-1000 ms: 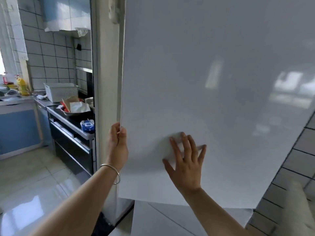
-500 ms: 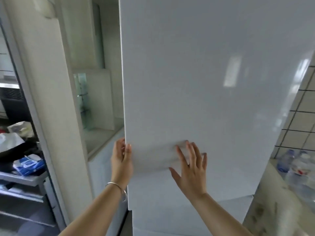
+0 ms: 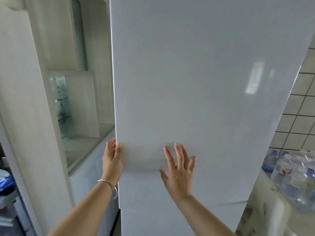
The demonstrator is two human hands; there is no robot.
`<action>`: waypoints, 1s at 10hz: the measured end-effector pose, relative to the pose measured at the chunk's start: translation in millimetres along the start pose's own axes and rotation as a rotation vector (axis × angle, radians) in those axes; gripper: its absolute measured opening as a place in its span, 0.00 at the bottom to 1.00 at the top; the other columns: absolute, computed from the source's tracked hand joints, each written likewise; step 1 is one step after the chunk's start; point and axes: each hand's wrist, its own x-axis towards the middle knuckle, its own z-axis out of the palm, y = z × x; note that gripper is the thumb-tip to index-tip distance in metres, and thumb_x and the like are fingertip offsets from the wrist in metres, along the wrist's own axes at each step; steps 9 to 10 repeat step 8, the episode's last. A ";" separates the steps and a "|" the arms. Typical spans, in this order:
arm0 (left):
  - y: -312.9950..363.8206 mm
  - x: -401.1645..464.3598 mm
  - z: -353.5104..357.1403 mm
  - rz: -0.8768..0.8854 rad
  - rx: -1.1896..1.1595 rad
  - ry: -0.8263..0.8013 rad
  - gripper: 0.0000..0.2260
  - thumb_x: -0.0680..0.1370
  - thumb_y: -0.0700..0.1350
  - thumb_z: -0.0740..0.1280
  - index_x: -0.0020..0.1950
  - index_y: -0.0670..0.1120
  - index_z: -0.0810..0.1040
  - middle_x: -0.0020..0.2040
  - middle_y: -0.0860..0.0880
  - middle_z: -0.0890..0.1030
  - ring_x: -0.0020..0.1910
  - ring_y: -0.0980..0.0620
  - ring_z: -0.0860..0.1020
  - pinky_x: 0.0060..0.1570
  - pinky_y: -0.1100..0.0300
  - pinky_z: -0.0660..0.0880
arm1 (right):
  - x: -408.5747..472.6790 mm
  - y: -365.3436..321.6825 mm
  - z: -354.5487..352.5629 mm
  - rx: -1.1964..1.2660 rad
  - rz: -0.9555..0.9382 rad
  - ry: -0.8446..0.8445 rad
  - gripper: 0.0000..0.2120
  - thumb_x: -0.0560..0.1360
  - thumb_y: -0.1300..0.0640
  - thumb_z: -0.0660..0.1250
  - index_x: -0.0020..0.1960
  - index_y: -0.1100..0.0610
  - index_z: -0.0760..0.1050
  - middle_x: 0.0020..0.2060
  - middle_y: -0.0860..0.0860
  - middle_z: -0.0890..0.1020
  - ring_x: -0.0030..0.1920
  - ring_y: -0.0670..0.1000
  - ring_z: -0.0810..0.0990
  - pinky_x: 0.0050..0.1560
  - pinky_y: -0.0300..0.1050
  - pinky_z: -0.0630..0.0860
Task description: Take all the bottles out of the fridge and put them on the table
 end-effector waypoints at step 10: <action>-0.8 19.3 4.6 -0.088 0.219 0.048 0.12 0.78 0.49 0.62 0.61 0.50 0.73 0.57 0.48 0.74 0.53 0.49 0.75 0.53 0.57 0.69 | -1.4 -0.8 4.6 -0.058 0.025 0.034 0.34 0.67 0.46 0.69 0.70 0.52 0.63 0.70 0.55 0.62 0.68 0.58 0.61 0.57 0.67 0.72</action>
